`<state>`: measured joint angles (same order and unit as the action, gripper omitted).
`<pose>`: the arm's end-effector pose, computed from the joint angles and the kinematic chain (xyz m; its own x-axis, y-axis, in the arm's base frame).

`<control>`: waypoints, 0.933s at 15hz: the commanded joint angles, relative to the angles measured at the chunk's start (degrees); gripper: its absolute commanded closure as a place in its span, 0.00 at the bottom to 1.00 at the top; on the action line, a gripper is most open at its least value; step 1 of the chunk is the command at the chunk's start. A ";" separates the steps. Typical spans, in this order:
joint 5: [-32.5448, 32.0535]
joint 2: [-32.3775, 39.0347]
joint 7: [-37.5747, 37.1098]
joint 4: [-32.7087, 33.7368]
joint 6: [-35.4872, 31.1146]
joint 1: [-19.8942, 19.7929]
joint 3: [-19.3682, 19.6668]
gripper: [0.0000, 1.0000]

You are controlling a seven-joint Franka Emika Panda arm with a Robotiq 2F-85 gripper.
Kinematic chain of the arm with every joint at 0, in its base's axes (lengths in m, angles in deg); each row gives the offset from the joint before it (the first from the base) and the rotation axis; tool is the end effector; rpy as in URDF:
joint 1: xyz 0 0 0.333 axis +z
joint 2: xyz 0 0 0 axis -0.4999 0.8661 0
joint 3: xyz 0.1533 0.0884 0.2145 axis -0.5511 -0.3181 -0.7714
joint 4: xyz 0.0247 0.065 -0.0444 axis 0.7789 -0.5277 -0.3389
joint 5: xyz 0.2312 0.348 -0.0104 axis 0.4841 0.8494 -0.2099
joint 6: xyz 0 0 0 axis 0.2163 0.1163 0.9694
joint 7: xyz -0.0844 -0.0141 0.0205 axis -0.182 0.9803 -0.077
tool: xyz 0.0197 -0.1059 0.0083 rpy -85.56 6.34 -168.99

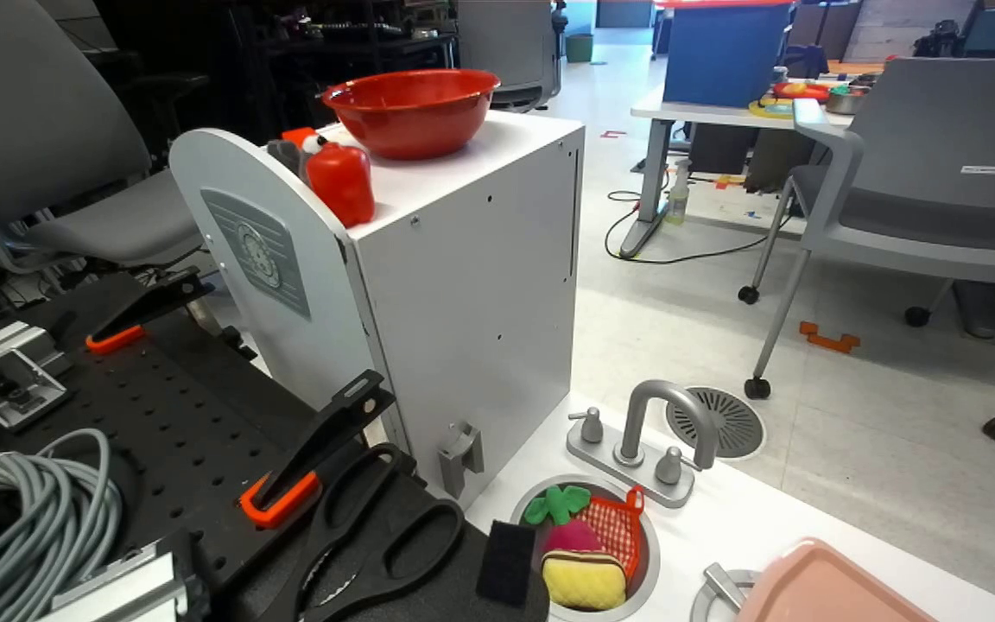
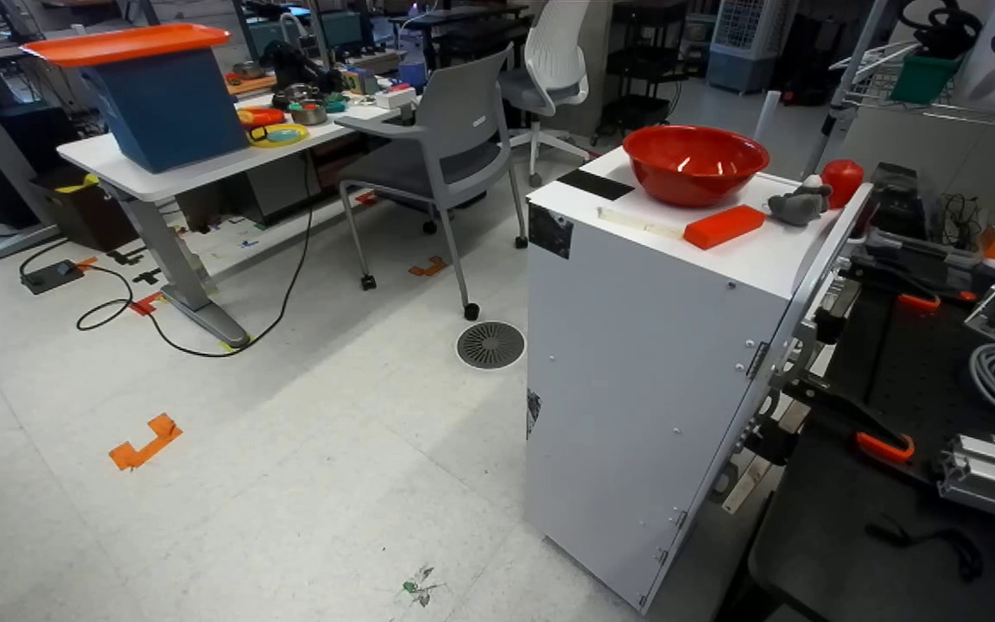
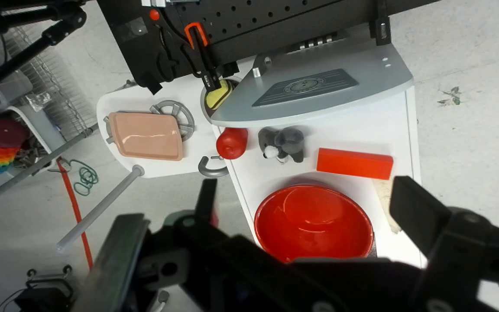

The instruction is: Put the red object inside the red bowl

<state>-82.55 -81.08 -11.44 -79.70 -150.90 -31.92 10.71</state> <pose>0.3761 0.1189 0.4448 0.9546 -0.2246 0.1954 -0.2719 -0.9252 0.2646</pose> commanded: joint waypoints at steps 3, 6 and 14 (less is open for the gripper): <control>-0.81 0.35 -0.70 0.11 0.19 1.22 1.03 0.00; -0.81 0.35 -0.70 0.11 0.19 1.22 1.03 0.00; -2.36 0.07 -2.07 -0.85 0.45 -1.53 3.87 0.00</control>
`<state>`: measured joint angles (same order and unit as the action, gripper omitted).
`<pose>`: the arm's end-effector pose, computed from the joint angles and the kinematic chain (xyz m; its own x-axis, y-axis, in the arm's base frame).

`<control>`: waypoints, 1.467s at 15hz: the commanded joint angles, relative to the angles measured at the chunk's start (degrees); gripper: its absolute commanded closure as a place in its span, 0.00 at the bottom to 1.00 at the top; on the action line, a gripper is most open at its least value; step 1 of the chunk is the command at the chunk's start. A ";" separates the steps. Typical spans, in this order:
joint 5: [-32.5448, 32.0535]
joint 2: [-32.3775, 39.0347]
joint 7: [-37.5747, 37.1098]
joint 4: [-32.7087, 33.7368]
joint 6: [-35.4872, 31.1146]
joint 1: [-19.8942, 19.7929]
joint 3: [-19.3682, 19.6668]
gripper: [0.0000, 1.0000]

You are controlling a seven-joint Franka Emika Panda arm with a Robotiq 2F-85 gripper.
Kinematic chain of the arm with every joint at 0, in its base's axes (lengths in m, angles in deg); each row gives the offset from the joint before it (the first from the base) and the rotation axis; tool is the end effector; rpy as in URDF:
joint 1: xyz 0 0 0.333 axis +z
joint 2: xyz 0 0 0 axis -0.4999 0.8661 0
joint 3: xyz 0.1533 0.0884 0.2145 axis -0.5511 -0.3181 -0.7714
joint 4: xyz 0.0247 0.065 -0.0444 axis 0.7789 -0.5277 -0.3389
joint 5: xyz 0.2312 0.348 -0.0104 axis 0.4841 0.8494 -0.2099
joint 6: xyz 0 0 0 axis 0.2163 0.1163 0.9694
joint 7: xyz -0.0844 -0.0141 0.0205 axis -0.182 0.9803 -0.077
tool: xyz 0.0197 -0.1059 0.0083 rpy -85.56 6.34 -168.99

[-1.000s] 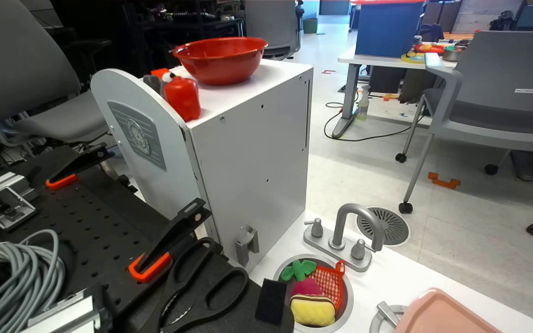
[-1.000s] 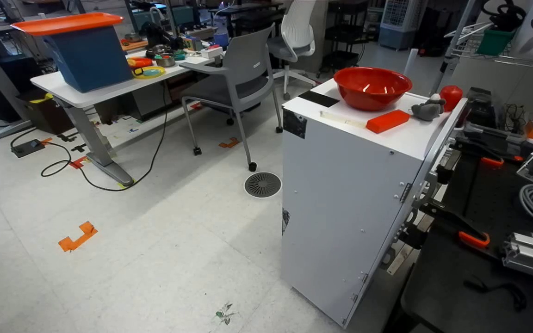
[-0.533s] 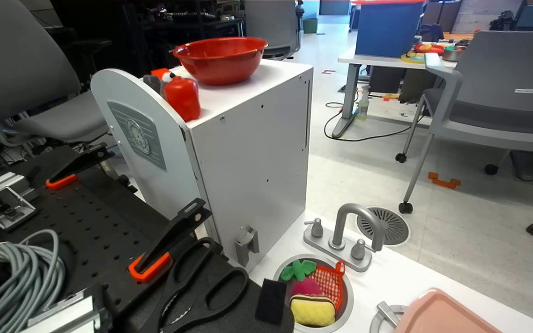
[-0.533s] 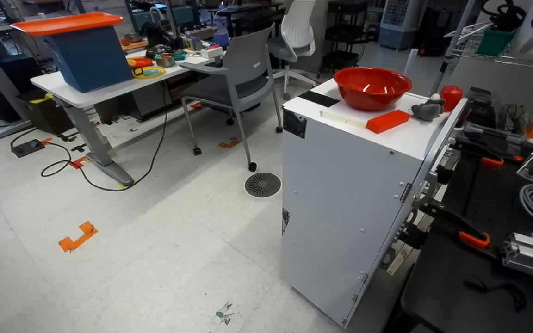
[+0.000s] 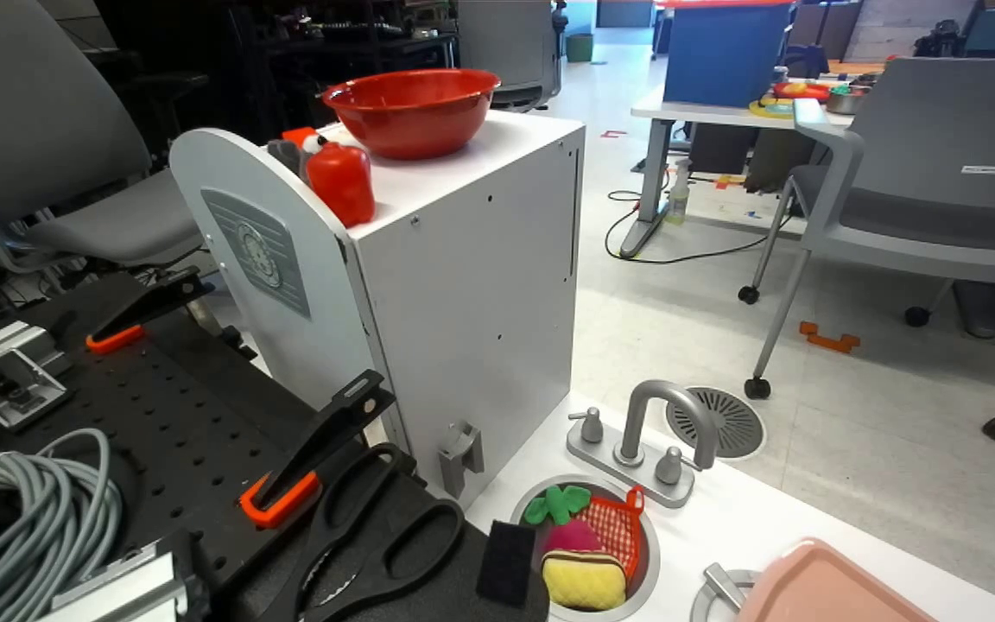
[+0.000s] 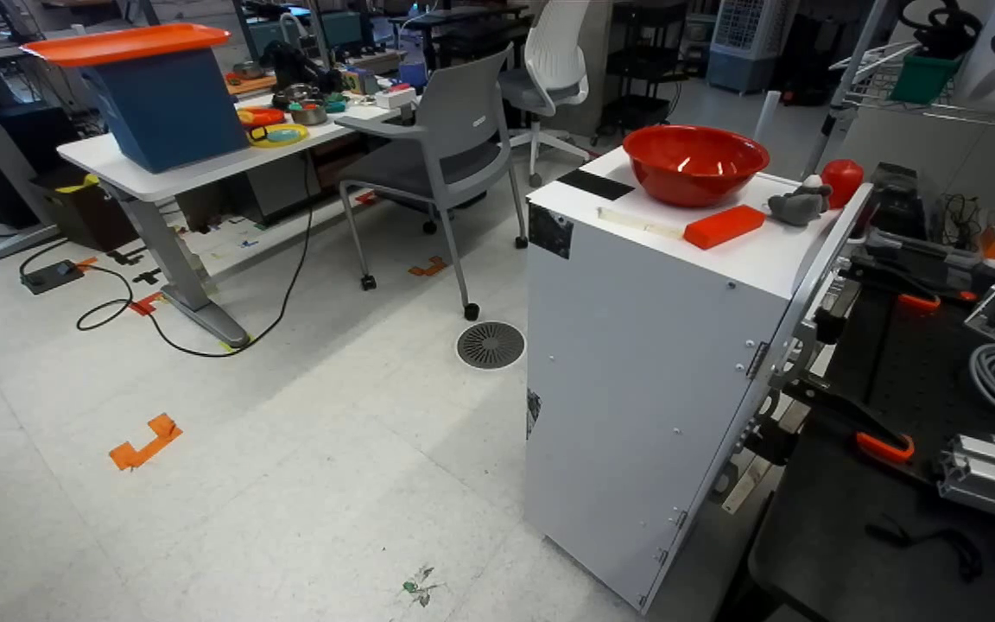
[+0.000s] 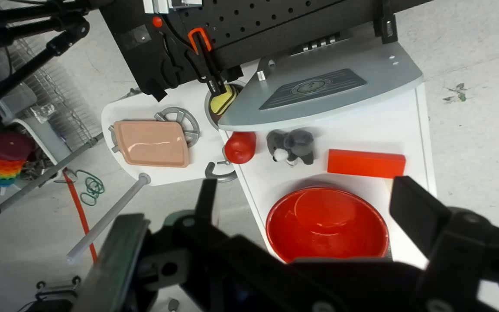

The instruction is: Put the red object inside the red bowl

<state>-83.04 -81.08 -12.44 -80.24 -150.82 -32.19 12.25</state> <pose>0.3777 0.1055 0.4425 0.9451 -0.2657 0.1904 -0.3092 -0.9156 0.2569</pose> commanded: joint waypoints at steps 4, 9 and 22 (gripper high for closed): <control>-2.68 1.50 0.03 -0.93 -0.43 -3.93 6.45 0.00; -9.79 5.16 6.14 -1.38 -5.03 -5.33 8.49 0.00; -6.93 10.64 6.18 -4.38 -25.53 -5.08 14.13 0.00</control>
<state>-94.78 -71.16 -6.89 -84.86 -175.11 -38.15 24.31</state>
